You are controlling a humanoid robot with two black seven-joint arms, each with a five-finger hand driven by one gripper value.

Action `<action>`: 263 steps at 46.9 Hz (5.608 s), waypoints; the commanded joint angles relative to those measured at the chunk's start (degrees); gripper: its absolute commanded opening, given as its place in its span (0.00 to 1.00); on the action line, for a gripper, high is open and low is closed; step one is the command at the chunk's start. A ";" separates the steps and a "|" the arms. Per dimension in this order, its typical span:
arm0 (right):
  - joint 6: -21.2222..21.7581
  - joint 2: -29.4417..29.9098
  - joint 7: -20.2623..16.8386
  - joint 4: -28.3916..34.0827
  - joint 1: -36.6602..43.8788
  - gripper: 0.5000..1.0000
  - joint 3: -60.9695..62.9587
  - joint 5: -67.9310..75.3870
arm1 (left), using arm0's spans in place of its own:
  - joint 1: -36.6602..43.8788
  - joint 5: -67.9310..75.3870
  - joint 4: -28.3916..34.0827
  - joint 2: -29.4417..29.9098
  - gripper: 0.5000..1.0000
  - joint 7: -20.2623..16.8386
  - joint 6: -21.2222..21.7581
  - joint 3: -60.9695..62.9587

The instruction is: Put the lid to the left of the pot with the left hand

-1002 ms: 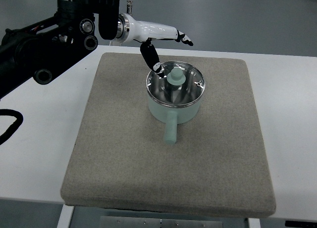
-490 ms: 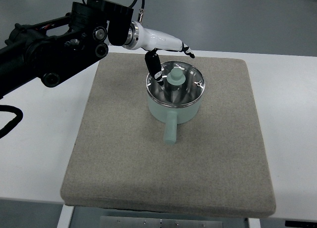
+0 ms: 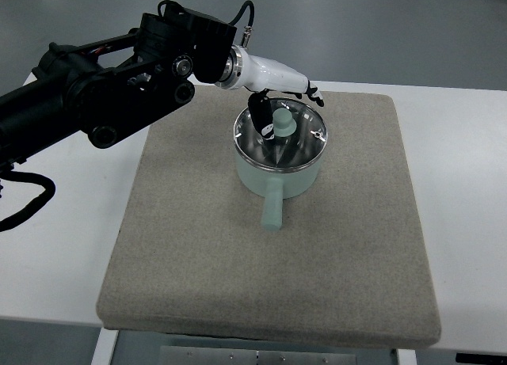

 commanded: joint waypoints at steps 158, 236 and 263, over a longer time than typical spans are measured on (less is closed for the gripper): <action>0.00 0.00 0.00 0.00 -0.01 0.85 0.03 0.01 | 9.58 3.12 -5.62 22.53 0.00 0.00 0.00 -4.39; 0.00 0.00 0.00 0.00 0.08 0.85 -0.05 0.01 | 16.62 -23.85 9.15 14.71 0.99 -0.09 30.25 -0.87; 0.00 0.00 0.00 0.00 -0.01 0.85 0.03 0.01 | 16.79 -74.47 9.32 15.58 0.99 -0.09 28.24 -2.01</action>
